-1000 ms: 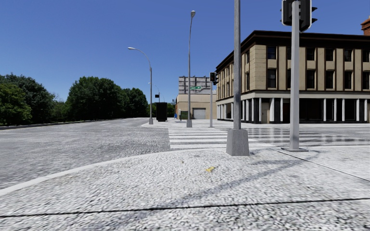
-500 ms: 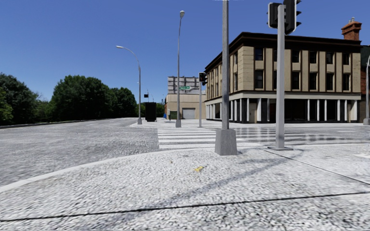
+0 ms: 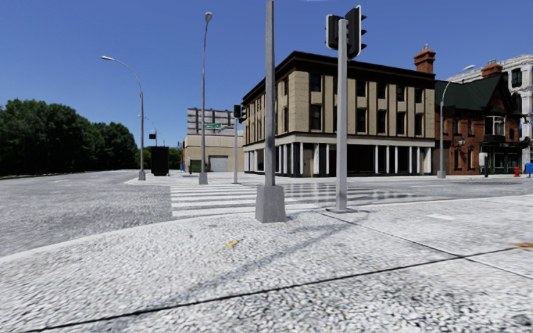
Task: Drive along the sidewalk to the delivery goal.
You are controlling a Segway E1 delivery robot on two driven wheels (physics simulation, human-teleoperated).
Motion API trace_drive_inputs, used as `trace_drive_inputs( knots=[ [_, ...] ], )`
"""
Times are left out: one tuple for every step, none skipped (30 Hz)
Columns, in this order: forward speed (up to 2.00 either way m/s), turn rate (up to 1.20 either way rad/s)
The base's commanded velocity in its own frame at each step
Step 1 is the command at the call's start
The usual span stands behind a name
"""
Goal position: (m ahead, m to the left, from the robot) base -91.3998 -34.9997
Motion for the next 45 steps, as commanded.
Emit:
trace_drive_inputs(
  knots=[
    [0.0,-0.53],
    [0.0,-0.53],
    [0.0,-0.53],
    [0.0,-0.53],
    [0.0,-0.53],
    [0.0,-0.53],
    [0.0,-0.53],
    [0.0,-0.53],
    [0.0,-0.53],
    [0.0,-0.53],
    [0.0,-0.53],
    [0.0,-0.53],
    [0.0,-0.53],
    [0.0,-0.53],
    [0.0,-0.53],
    [0.0,-0.53],
    [0.0,-0.53],
    [0.0,-0.53],
    [0.0,-0.53],
    [0.0,-0.53],
    [0.0,-0.53],
    [0.0,-0.53],
    [0.0,-0.53],
    [0.0,-0.53],
    [0.0,-0.53],
    [0.0,-0.53],
    [0.0,-0.53],
    [0.0,-0.53],
    [0.0,-0.53],
    [0.0,-0.53],
    [0.0,-0.53],
    [0.0,-0.53],
    [0.0,-0.53],
    [0.0,-0.53],
    [0.0,-0.53],
    [0.0,-0.53],
    [0.0,-0.53],
    [0.0,-0.53],
    [0.0,-0.53],
    [0.0,-0.53],
    [0.0,-0.53],
    [0.0,-0.53],
    [0.0,-0.53],
    [0.0,-0.53],
    [0.0,-0.53]
  ],
)
